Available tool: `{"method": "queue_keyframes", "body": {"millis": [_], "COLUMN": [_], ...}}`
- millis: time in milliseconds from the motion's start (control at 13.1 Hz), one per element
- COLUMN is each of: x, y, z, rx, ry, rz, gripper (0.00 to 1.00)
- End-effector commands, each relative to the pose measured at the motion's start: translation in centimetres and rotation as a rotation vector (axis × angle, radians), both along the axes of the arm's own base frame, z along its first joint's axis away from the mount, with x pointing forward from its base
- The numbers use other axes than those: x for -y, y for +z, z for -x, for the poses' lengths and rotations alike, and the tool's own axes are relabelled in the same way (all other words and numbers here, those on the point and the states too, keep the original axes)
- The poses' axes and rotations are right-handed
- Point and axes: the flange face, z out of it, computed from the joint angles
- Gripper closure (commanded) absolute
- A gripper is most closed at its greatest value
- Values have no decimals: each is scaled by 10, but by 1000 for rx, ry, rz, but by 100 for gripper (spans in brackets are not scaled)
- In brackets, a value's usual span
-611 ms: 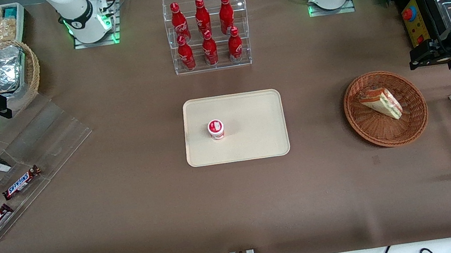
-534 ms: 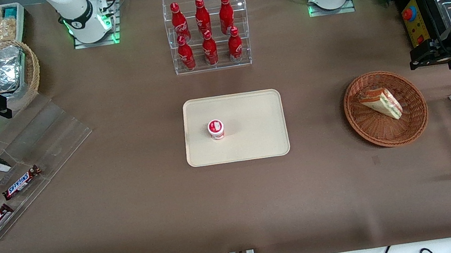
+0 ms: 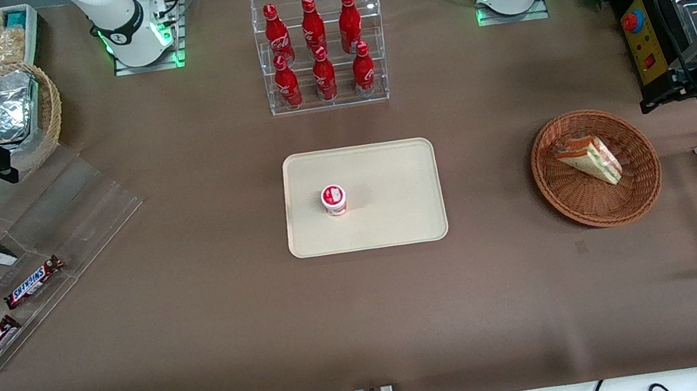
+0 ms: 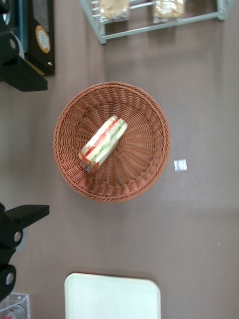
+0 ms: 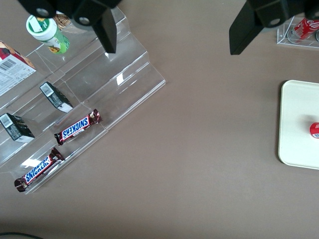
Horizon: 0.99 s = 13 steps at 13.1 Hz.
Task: Place sandwich from basket to tray
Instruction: 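Move the left gripper toward the sandwich in the wicker basket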
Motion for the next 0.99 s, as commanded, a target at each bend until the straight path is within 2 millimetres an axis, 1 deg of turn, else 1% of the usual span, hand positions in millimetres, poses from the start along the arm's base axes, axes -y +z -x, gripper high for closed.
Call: {"method": "queue_keyframes", "body": {"millis": [0,153,305,458,534,687,763,916], "x": [-12,-15,-15,-12,-11,-9,-6,-5], "y": [-17,-36,-57,-79,-95,-118,-135,-161], "z": [-1,1,7,24,32,37,43,52], "rx": [-32,-32,-29,20,43,58,68,90], "ry": [124,265,349,439,479,601,636,682], "rz": [-35,-49,-57,-57,-56,-60,-60,-56], "gripper": [0,0,0,0,0,0,0,0]}}
